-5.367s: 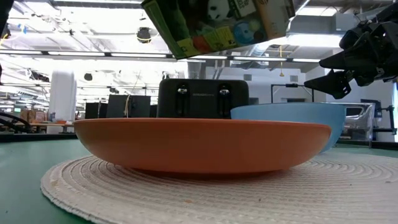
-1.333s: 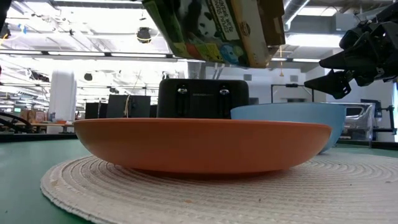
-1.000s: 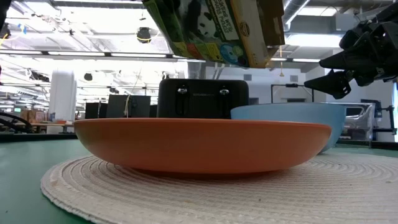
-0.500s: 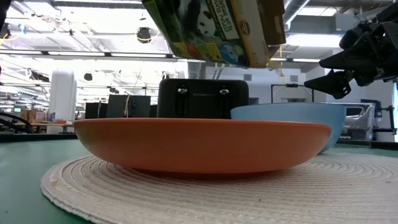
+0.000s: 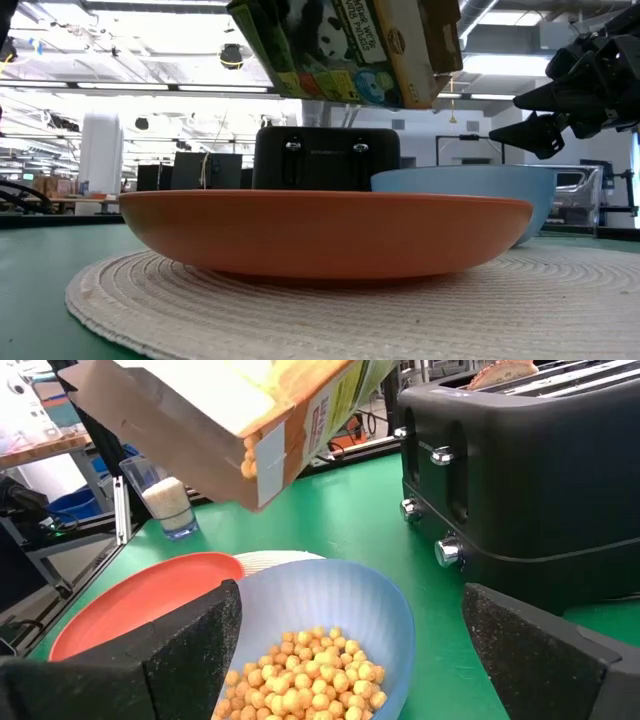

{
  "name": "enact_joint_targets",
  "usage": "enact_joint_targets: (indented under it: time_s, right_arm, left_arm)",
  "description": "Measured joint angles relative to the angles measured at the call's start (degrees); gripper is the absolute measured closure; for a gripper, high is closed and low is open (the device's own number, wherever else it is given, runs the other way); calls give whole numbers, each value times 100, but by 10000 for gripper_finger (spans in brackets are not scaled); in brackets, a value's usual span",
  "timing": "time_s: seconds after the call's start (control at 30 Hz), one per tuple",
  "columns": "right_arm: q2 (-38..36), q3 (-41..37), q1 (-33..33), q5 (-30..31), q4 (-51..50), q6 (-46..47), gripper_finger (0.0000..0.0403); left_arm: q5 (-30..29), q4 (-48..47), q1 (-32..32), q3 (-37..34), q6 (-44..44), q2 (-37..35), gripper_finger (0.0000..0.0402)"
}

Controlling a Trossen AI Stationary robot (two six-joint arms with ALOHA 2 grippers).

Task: Arrange a breakfast setting
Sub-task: Pour the cereal into the blue bowl

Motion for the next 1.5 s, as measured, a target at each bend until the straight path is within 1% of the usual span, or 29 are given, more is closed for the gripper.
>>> enact_joint_targets:
  time_s: [0.13, 0.27, 0.37, 0.53, 0.73, 1.03, 1.5]
  right_arm:
    - [-2, 1, 0, 0, 0, 1, 7]
    - [-2, 2, 0, 0, 0, 0, 7]
    - [0, 2, 0, 0, 0, 2, 7]
    - [-2, 2, 0, 0, 0, 2, 7]
    - [-2, 2, 0, 0, 0, 2, 7]
    - [-2, 1, 0, 0, 0, 0, 7]
    - [-2, 2, 0, 0, 2, 0, 7]
  left_arm:
    - [-21, 1, -28, 1, 37, 0, 240]
    - [-353, 4, -107, 1, 131, 0, 240]
    - [-429, 7, -44, 5, 175, 0, 240]
    - [-753, 24, -46, 8, 249, -4, 240]
    - [-805, 69, -87, 8, 274, -4, 240]
    - [-639, 88, -87, 3, 274, -4, 240]
    - [-686, 14, -85, 3, 271, -4, 240]
